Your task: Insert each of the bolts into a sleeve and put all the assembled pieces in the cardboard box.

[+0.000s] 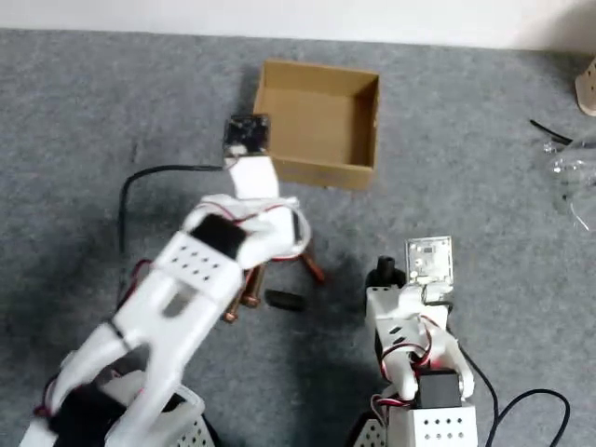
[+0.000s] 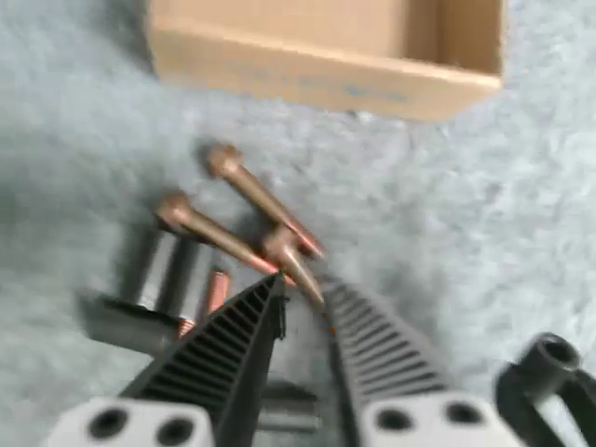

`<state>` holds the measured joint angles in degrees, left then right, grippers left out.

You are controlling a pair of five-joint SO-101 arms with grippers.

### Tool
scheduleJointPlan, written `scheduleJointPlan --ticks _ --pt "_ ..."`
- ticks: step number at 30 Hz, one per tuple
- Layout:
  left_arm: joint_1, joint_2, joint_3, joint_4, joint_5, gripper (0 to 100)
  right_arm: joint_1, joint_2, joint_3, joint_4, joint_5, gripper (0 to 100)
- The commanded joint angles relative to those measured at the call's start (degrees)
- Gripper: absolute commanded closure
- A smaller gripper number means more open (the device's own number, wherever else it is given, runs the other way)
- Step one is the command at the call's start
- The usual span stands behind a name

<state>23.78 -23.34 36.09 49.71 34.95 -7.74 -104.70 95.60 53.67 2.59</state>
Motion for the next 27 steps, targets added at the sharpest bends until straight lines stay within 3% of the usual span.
scheduleJointPlan --ticks 1,5,10,14,27 --pt "5.41 7.34 -4.62 0.53 5.71 79 0.57 -0.57 1.27 -2.24 0.62 99.5" --pt "6.99 12.88 -5.41 0.53 9.14 76 0.66 -0.57 1.27 -2.33 0.62 99.5" --pt "4.62 20.09 -10.07 0.88 13.27 84 0.66 -0.57 1.27 -2.51 0.62 99.5" --pt "2.95 27.03 -13.76 0.88 13.54 89 0.66 -0.57 1.36 -4.00 0.62 99.5" --pt "0.75 30.64 -15.60 2.55 13.71 89 0.57 -0.57 1.45 -3.91 0.62 99.5"
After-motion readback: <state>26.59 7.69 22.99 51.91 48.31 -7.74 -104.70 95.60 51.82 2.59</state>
